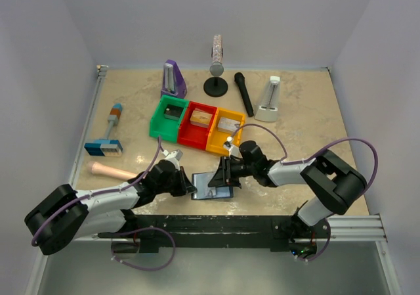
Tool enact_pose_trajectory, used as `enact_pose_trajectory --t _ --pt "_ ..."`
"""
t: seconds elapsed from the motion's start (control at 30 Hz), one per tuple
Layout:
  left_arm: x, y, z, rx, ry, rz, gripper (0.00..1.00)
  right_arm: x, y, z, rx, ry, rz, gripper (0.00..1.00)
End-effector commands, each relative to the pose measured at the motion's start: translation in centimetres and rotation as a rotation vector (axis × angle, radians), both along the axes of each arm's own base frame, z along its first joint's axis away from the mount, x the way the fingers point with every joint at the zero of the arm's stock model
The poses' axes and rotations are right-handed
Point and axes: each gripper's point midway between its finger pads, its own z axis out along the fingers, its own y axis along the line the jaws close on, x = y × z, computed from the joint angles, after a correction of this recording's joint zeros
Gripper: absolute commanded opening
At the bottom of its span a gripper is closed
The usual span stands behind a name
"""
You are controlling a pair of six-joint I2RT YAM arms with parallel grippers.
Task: Take the credit cards out of the card holder
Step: Remove the credit card from the card holder.
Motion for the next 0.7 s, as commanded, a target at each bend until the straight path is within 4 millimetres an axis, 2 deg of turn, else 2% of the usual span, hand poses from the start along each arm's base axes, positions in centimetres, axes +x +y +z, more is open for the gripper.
enact_pose_trajectory --t 0.0,0.5,0.67 --pt "-1.47 3.02 -3.64 0.146 0.067 0.03 0.0 0.34 0.01 1.14 0.035 -0.049 0.005 0.3" --pt "-1.5 2.99 -3.63 0.143 0.068 0.031 0.0 0.54 -0.77 0.72 0.025 -0.043 -0.015 0.23" --pt "-1.44 3.02 -3.53 0.139 0.063 0.034 0.0 0.71 -0.86 0.72 0.025 -0.044 -0.019 0.16"
